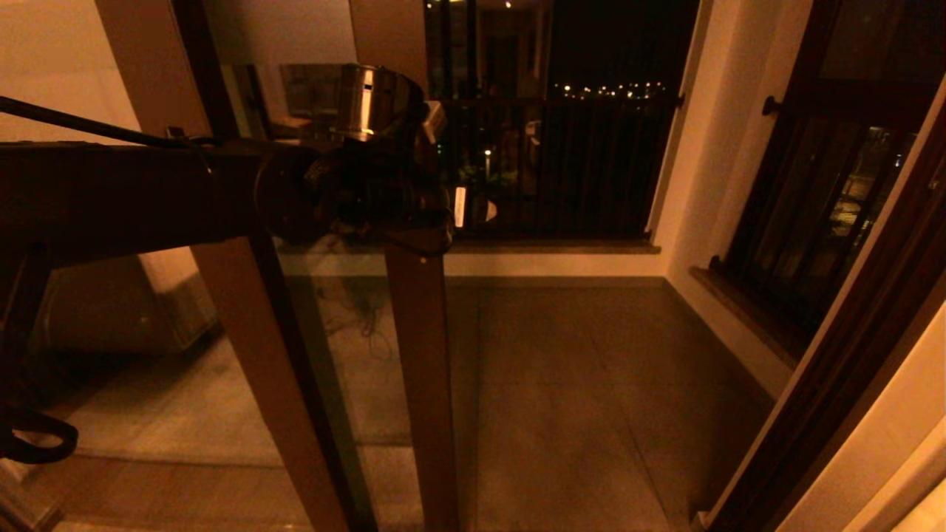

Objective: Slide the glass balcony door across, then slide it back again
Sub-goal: Close the slid door

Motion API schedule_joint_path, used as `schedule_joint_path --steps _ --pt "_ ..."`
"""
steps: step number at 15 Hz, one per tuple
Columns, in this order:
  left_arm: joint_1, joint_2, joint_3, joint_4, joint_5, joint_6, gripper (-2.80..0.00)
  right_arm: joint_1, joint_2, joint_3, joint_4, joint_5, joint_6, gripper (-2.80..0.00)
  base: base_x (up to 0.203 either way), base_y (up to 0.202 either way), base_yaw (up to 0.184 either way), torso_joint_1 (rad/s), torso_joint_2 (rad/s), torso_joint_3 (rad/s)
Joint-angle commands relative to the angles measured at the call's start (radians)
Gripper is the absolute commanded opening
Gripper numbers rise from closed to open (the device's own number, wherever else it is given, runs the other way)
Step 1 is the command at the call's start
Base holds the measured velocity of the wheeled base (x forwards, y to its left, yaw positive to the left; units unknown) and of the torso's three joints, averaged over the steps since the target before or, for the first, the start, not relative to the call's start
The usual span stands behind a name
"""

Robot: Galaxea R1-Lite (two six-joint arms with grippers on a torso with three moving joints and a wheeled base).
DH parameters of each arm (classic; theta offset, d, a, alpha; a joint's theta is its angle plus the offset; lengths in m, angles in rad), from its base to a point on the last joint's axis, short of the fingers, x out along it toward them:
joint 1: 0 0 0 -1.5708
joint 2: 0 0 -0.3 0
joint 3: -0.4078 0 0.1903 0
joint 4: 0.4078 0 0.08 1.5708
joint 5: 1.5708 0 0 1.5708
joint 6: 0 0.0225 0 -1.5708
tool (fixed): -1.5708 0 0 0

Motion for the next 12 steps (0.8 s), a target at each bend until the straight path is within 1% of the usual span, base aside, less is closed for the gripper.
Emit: schedule_joint_path --steps 1,5,10,12 --pt "-0.013 0.014 -0.008 -0.001 -0.002 -0.001 0.00 0.000 0.000 0.000 0.000 0.000 0.000 -2.80 0.000 0.000 0.000 0.000 0.00 0.000" --pt "-0.017 0.031 -0.033 -0.001 -0.001 -0.001 0.00 0.000 0.000 0.000 0.000 0.000 0.000 -2.80 0.000 0.000 0.000 0.000 0.00 0.000" --pt "-0.032 0.039 -0.037 -0.004 -0.004 -0.001 0.00 0.000 0.000 0.000 0.000 0.000 0.000 -2.80 0.000 0.000 0.000 0.000 0.00 0.000" --pt "-0.043 0.044 -0.036 -0.060 -0.002 -0.001 0.00 0.000 0.000 0.000 0.000 0.000 0.000 -2.80 0.000 0.000 0.000 0.000 0.00 0.000"
